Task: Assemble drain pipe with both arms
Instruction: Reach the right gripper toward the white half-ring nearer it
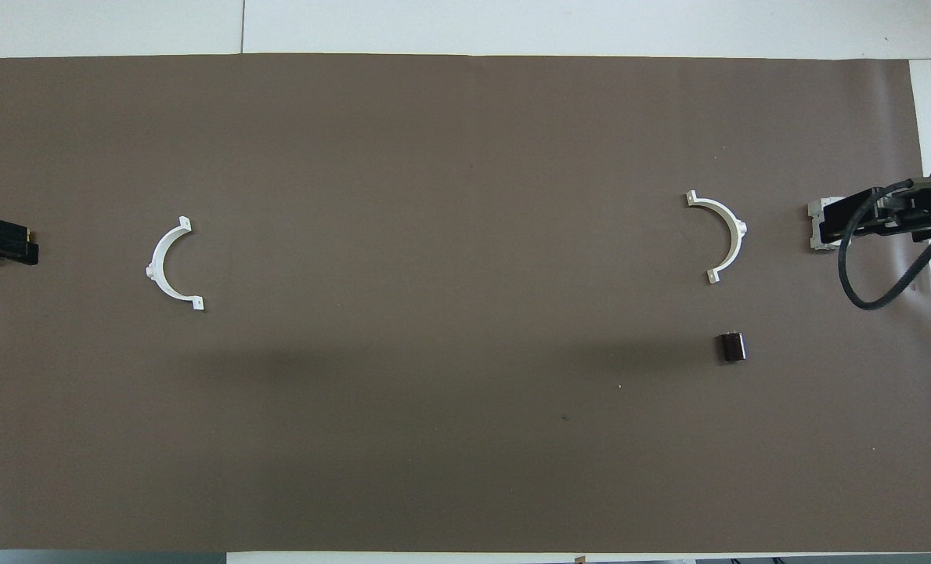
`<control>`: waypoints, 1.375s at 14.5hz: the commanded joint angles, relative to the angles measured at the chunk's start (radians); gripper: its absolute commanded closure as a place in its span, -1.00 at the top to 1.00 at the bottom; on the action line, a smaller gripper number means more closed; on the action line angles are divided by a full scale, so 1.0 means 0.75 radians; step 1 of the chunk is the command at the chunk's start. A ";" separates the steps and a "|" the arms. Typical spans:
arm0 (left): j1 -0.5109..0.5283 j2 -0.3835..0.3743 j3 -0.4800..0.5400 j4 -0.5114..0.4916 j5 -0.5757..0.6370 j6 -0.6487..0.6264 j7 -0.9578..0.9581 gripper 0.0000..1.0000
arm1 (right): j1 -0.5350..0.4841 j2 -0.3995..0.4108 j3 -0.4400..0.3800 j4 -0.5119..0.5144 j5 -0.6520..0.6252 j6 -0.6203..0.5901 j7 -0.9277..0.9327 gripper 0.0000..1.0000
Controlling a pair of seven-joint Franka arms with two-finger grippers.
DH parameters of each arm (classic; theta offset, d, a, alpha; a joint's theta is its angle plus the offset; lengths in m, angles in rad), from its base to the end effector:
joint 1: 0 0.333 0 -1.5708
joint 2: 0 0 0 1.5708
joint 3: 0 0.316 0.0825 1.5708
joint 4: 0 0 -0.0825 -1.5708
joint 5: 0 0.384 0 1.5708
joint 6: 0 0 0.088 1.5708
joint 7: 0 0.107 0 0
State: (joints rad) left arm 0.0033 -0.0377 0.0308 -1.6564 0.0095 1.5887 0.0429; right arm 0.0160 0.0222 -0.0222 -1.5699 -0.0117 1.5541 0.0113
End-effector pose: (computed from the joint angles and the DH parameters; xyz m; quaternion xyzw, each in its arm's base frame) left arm 0.5424 0.0198 0.6063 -0.9999 0.0046 0.0152 0.0036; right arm 0.5590 -0.0046 0.6111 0.9998 -0.0087 -0.0190 0.0061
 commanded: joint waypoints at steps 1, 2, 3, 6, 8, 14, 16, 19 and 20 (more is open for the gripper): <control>-0.017 -0.036 0.006 -0.041 0.020 0.023 -0.008 1.00 | -0.005 0.003 -0.005 0.009 0.022 0.008 0.003 1.00; -0.017 -0.036 0.006 -0.041 0.020 0.023 -0.008 1.00 | -0.001 0.001 -0.005 0.005 0.022 0.008 0.007 1.00; -0.017 -0.038 0.006 -0.041 0.020 0.023 -0.008 1.00 | 0.003 -0.001 -0.005 -0.001 0.022 0.008 0.011 1.00; -0.017 -0.036 0.008 -0.037 0.020 0.019 -0.008 1.00 | -0.007 -0.021 -0.003 -0.062 0.024 0.085 -0.001 1.00; -0.019 -0.036 0.008 -0.037 0.020 0.009 -0.008 1.00 | -0.013 -0.038 -0.003 -0.175 0.026 0.226 -0.057 1.00; 0.000 -0.023 0.006 -0.052 0.020 0.068 0.002 1.00 | -0.054 0.228 -0.003 -0.342 0.059 0.754 -0.256 1.00; 0.002 -0.015 0.008 -0.117 0.020 0.170 0.004 1.00 | -0.066 0.283 -0.003 -0.449 0.063 0.917 -0.303 1.00; 0.004 -0.019 0.010 -0.258 0.020 0.319 0.002 1.00 | -0.075 0.400 0.003 -0.472 0.077 1.039 -0.334 1.00; 0.004 -0.013 0.010 -0.287 0.020 0.358 0.002 1.00 | -0.073 0.430 0.003 -0.472 0.111 1.077 -0.379 1.00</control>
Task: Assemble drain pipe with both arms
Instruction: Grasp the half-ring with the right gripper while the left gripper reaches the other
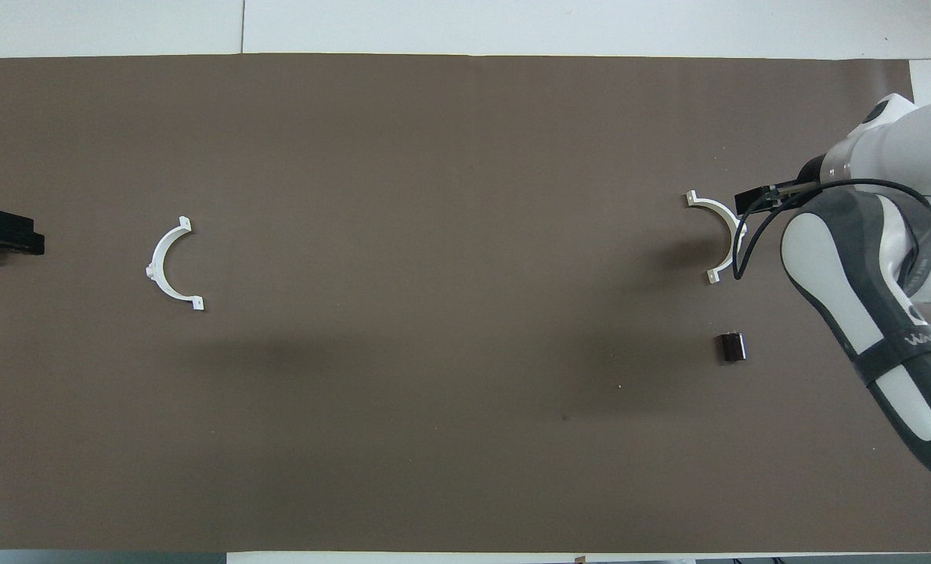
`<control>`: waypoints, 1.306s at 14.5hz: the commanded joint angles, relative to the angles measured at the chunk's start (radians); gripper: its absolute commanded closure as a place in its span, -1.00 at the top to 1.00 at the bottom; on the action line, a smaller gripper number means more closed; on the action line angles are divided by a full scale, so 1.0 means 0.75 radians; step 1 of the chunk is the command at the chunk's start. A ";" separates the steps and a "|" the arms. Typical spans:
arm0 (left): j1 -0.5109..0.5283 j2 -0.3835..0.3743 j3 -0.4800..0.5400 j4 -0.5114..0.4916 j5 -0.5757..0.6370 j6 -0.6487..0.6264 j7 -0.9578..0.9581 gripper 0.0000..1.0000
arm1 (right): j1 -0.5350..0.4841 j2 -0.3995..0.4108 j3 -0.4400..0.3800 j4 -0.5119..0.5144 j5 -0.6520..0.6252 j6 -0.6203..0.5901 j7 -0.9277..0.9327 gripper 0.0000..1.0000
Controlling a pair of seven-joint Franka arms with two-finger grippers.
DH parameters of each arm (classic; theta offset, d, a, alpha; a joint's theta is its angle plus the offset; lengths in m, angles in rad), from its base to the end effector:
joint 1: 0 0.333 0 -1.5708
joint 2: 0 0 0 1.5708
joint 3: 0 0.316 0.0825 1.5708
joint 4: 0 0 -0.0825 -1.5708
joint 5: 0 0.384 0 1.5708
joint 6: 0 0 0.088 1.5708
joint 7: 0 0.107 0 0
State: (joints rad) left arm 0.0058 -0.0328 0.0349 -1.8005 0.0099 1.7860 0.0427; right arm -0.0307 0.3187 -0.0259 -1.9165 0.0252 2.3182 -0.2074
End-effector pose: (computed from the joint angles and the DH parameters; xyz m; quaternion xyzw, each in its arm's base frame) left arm 0.5543 0.0237 0.5519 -0.9999 0.0020 -0.0090 0.0047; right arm 0.6262 -0.0342 0.3361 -0.9968 -0.0679 -0.0419 0.0000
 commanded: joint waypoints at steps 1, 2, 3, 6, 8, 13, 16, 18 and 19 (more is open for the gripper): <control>0.001 -0.008 0.005 -0.123 0.019 0.140 0.000 1.00 | -0.016 0.078 0.008 -0.009 0.107 0.110 -0.162 1.00; -0.002 0.021 0.005 -0.152 0.019 0.191 -0.002 1.00 | -0.020 0.092 0.006 -0.011 0.124 0.126 -0.214 1.00; 0.000 0.039 0.005 -0.178 0.019 0.240 -0.006 1.00 | -0.022 0.093 0.008 -0.014 0.126 0.116 -0.243 1.00; 0.001 0.082 0.007 -0.303 0.019 0.449 -0.008 1.00 | -0.029 0.093 0.006 -0.036 0.126 0.126 -0.300 0.62; 0.001 0.131 0.007 -0.362 0.019 0.565 -0.014 1.00 | -0.045 0.091 0.006 -0.042 0.126 0.110 -0.370 0.15; 0.027 0.209 0.005 -0.452 0.019 0.750 -0.014 1.00 | -0.041 0.086 0.006 -0.042 0.128 0.069 -0.380 -0.76; 0.027 0.230 0.005 -0.498 0.019 0.826 -0.014 0.98 | -0.020 0.088 0.014 0.011 0.126 0.016 -0.309 -0.85; 0.027 0.258 0.005 -0.496 0.019 0.846 -0.014 0.93 | 0.018 0.107 0.071 0.190 0.120 -0.163 -0.164 -0.85; 0.025 0.273 0.003 -0.496 0.019 0.856 -0.016 0.91 | 0.085 0.131 0.071 0.280 0.108 -0.243 -0.036 -0.85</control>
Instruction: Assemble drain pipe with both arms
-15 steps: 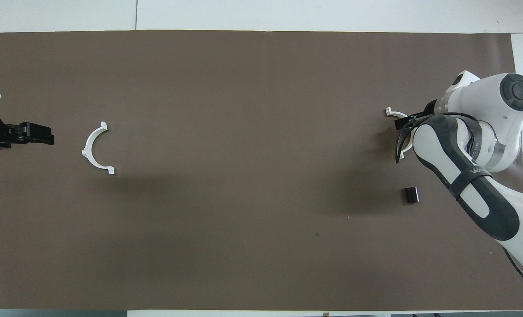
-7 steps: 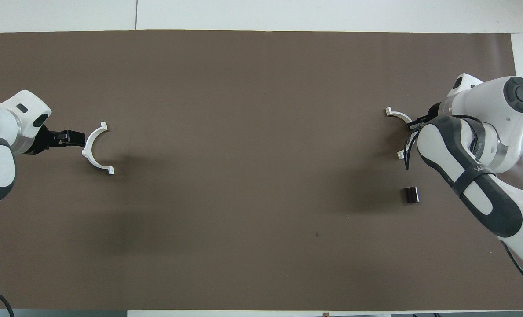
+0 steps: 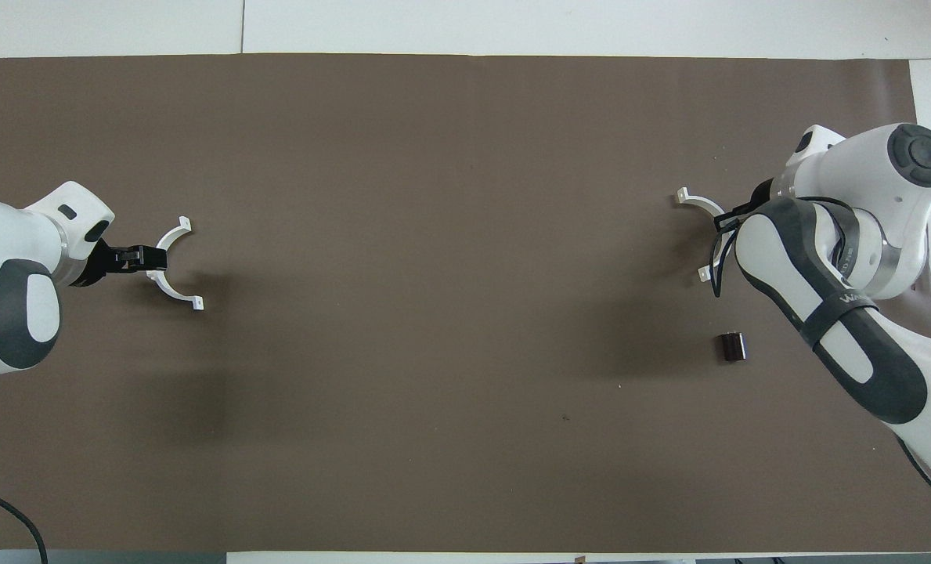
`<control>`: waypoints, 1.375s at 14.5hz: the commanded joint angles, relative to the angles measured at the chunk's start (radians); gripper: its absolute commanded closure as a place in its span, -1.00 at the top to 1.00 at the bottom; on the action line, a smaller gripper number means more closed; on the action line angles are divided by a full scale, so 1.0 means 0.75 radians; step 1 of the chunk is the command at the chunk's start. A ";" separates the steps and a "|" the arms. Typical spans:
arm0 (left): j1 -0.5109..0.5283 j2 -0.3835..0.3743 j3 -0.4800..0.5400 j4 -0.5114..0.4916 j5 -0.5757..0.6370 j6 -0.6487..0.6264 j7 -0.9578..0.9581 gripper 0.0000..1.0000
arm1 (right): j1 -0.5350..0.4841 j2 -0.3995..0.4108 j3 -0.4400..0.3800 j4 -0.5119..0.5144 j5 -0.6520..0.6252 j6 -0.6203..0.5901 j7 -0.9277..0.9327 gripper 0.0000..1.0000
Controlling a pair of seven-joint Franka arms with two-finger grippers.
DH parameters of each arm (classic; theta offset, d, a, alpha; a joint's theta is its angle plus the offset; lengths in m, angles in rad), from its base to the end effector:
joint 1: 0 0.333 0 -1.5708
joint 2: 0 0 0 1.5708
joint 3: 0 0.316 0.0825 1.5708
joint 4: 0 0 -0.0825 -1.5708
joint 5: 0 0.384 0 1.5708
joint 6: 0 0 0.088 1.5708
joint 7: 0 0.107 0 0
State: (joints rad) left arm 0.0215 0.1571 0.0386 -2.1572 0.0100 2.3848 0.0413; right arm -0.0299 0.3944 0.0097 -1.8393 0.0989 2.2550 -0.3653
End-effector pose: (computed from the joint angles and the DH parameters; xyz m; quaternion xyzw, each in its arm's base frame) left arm 0.5637 0.0338 0.3325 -0.9993 -0.0055 -0.0349 0.0084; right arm 0.6413 -0.0107 0.3168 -0.9892 -0.1407 -0.0182 0.0377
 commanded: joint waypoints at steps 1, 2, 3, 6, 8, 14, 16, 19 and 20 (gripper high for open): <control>0.004 0.032 0.000 -0.020 0.019 0.072 -0.024 0.90 | 0.168 0.049 0.022 0.241 -0.007 -0.198 0.320 -0.85; 0.004 0.040 -0.002 -0.020 0.019 0.088 -0.037 0.88 | 0.268 0.059 0.022 0.268 -0.052 -0.190 0.489 -0.85; 0.002 0.040 -0.002 -0.020 0.019 0.093 -0.037 0.83 | 0.366 0.061 0.022 0.274 -0.103 -0.186 0.649 -0.85; -0.002 0.036 -0.002 -0.038 0.019 0.089 -0.039 0.51 | 0.563 0.114 0.022 0.388 -0.136 -0.194 0.965 -0.85; -0.004 0.034 -0.002 -0.046 0.019 0.089 -0.057 -0.36 | 0.594 0.153 0.028 0.383 -0.128 -0.150 0.986 -0.83; -0.012 0.014 -0.002 -0.028 0.019 0.054 -0.120 -1.00 | 0.723 0.214 0.026 0.321 -0.136 -0.027 0.992 -0.83; -0.024 -0.021 -0.002 0.013 0.019 -0.015 -0.135 -1.00 | 0.729 0.235 0.028 0.323 -0.142 -0.023 0.996 -0.82; -0.080 -0.032 0.004 0.149 0.028 -0.185 -0.206 -1.00 | 0.735 0.237 0.026 0.321 -0.142 -0.023 0.996 -0.74; -0.104 -0.025 0.004 0.190 0.034 -0.226 -0.241 -1.00 | 0.735 0.239 0.026 0.315 -0.150 -0.019 0.996 -0.70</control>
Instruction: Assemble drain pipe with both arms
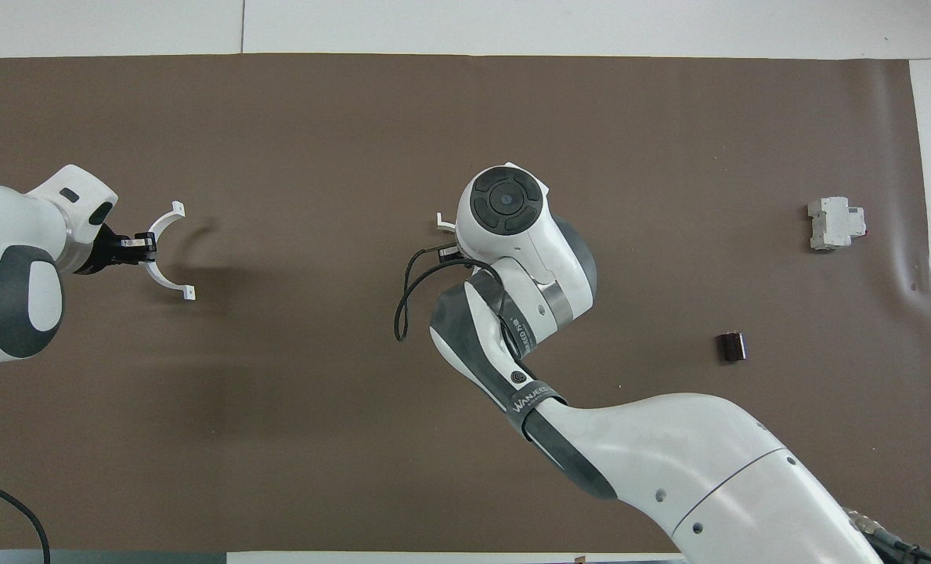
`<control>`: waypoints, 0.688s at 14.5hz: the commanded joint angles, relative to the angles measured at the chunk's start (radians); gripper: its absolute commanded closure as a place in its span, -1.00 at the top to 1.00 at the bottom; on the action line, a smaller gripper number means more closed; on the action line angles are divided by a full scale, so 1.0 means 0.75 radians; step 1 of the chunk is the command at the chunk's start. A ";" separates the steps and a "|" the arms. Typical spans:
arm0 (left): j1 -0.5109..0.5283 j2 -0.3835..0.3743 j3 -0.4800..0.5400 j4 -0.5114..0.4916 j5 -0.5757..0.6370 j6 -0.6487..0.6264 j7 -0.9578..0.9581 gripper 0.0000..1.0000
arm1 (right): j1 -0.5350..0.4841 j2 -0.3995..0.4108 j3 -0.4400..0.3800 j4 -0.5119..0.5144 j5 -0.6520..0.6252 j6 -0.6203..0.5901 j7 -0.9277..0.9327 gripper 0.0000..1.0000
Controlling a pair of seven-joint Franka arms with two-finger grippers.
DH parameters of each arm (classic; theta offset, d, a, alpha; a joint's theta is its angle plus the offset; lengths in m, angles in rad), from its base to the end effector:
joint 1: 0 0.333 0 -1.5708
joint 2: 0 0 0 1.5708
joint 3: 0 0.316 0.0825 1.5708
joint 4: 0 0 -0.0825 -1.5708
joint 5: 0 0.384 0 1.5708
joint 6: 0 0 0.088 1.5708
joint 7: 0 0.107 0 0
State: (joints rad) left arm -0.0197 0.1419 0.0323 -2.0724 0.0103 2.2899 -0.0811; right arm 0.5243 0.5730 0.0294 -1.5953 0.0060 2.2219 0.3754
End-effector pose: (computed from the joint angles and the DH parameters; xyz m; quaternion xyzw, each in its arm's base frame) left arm 0.5788 0.0072 0.3698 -0.9983 -0.0433 -0.0380 0.0050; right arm 0.5952 0.3649 0.3040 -0.9960 -0.0847 -0.0194 0.0213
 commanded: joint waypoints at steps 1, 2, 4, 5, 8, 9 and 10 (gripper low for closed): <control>-0.094 0.005 0.012 0.118 0.054 -0.132 -0.135 -1.00 | 0.000 0.001 0.000 -0.022 -0.039 0.030 0.009 -0.61; -0.133 0.011 0.012 0.133 0.121 -0.137 -0.212 -1.00 | 0.009 0.001 0.000 -0.029 -0.039 0.044 0.009 -0.47; -0.207 0.013 0.010 0.151 0.195 -0.137 -0.351 -1.00 | 0.009 0.001 0.000 -0.057 -0.039 0.093 0.009 0.11; -0.245 0.013 0.012 0.157 0.199 -0.147 -0.386 -1.00 | 0.009 -0.001 0.000 -0.057 -0.039 0.097 0.009 0.49; -0.354 0.013 0.010 0.166 0.205 -0.163 -0.511 -1.00 | -0.020 -0.030 -0.008 0.048 -0.049 -0.031 0.007 1.00; -0.397 0.013 0.012 0.168 0.205 -0.165 -0.540 -1.00 | -0.054 -0.062 -0.021 0.108 -0.049 -0.127 -0.001 1.00; -0.428 0.017 0.010 0.178 0.203 -0.169 -0.569 -1.00 | -0.113 -0.091 -0.021 0.143 -0.051 -0.192 -0.008 1.00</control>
State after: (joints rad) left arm -0.2891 0.1426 0.0278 -1.9706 0.1375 2.1963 -0.4499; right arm 0.5133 0.5562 0.0079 -1.5473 -0.0182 2.1845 0.3756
